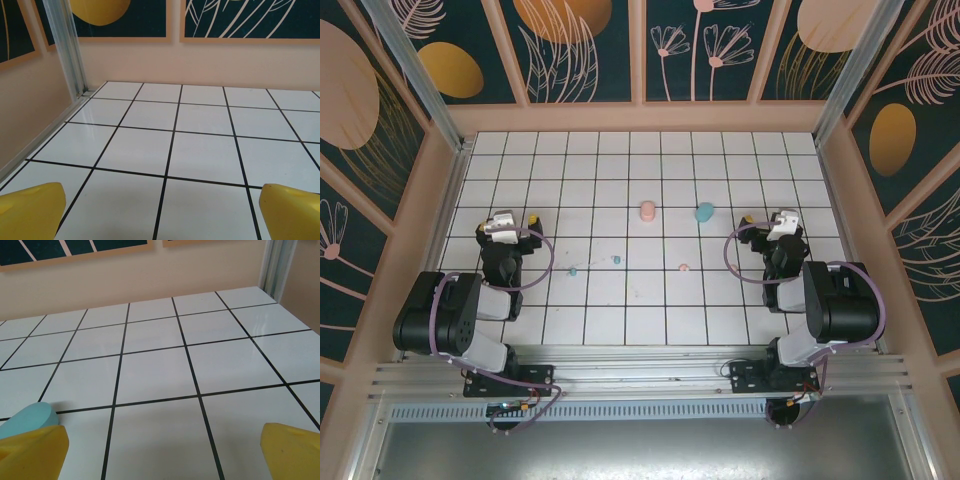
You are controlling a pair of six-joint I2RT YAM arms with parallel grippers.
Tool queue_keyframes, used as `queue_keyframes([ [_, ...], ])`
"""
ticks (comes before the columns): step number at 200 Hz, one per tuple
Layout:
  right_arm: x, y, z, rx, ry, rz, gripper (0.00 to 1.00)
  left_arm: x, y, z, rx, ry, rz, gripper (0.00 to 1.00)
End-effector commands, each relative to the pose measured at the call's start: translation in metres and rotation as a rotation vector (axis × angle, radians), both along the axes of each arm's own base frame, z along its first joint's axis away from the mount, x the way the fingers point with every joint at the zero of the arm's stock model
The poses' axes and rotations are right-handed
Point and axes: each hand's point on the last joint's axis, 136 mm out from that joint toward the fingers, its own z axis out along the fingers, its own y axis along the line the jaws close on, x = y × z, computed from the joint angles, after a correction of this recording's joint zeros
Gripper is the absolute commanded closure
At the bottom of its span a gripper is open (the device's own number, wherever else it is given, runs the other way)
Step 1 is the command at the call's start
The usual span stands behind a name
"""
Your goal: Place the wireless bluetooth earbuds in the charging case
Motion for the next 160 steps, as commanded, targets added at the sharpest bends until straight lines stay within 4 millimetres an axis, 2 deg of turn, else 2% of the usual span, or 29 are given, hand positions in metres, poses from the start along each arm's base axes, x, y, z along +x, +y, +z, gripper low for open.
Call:
queue_keyframes([
  [1,0.005,-0.003,0.014,0.011,-0.052,-0.013,0.01,0.004,0.0,0.008,-0.014,-0.027,-0.005,0.01],
  [135,0.004,-0.004,0.014,0.009,-0.054,-0.013,0.01,0.004,0.0,0.009,-0.014,-0.028,-0.007,0.01],
  [160,0.008,0.01,0.018,-0.01,-0.04,0.069,0.01,0.003,0.0,0.014,-0.013,-0.038,-0.01,0.01],
])
